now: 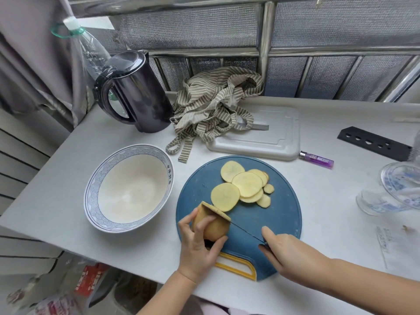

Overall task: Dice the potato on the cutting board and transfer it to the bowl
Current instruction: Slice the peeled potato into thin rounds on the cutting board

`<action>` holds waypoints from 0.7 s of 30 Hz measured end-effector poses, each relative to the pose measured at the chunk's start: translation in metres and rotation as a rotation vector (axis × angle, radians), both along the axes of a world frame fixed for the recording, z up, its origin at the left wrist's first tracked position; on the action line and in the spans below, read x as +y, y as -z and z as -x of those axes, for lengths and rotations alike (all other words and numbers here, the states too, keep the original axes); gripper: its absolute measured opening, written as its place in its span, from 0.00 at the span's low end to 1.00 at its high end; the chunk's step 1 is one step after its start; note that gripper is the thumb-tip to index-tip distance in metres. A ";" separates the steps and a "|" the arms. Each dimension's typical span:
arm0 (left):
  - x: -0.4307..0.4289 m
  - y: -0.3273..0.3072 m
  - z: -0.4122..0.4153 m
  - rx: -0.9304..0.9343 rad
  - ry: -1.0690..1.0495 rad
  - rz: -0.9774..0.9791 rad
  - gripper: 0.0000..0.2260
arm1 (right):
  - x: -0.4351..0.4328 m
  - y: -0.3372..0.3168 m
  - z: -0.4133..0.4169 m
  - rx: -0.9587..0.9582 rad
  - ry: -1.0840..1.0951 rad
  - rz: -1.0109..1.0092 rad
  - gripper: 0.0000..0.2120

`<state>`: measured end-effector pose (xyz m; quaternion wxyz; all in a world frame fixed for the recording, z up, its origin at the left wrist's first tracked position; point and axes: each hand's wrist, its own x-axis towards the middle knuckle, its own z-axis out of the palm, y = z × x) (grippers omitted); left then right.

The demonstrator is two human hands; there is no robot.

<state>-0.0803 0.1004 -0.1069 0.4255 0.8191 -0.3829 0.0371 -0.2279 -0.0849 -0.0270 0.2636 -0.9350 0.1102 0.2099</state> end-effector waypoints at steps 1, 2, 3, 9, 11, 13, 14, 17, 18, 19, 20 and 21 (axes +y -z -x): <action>0.000 0.000 0.001 -0.001 -0.001 0.001 0.26 | 0.000 0.000 -0.001 -0.003 -0.001 -0.004 0.12; 0.000 0.000 0.001 -0.002 -0.001 0.006 0.25 | 0.000 0.001 -0.003 -0.011 -0.001 -0.007 0.12; -0.001 0.001 0.000 -0.005 0.001 0.008 0.25 | 0.000 0.000 -0.004 -0.011 -0.003 -0.006 0.12; -0.003 0.003 0.000 -0.015 -0.006 0.005 0.26 | -0.002 -0.007 -0.012 0.034 -0.010 0.017 0.11; -0.004 0.003 0.000 -0.021 -0.008 0.011 0.26 | 0.002 -0.009 -0.021 0.034 -0.007 0.019 0.11; -0.004 0.003 0.000 -0.020 -0.003 0.019 0.26 | 0.006 -0.008 -0.033 0.033 -0.009 0.026 0.10; -0.004 0.003 0.000 -0.016 -0.002 0.025 0.26 | 0.007 -0.007 -0.040 0.032 -0.014 0.034 0.09; -0.003 0.002 0.000 -0.003 -0.003 0.027 0.26 | 0.011 -0.003 -0.057 0.012 -0.023 0.051 0.08; -0.003 0.002 0.000 0.002 -0.003 0.027 0.26 | 0.012 -0.002 -0.062 0.006 -0.021 0.044 0.08; -0.003 0.002 -0.001 0.003 -0.004 0.027 0.26 | 0.012 -0.002 -0.065 0.002 -0.022 0.036 0.08; -0.003 0.002 0.000 0.002 -0.003 0.027 0.26 | 0.012 -0.002 -0.068 0.000 -0.025 0.027 0.07; -0.004 0.002 -0.001 0.004 -0.002 0.027 0.26 | 0.012 -0.002 -0.070 -0.001 -0.029 0.019 0.07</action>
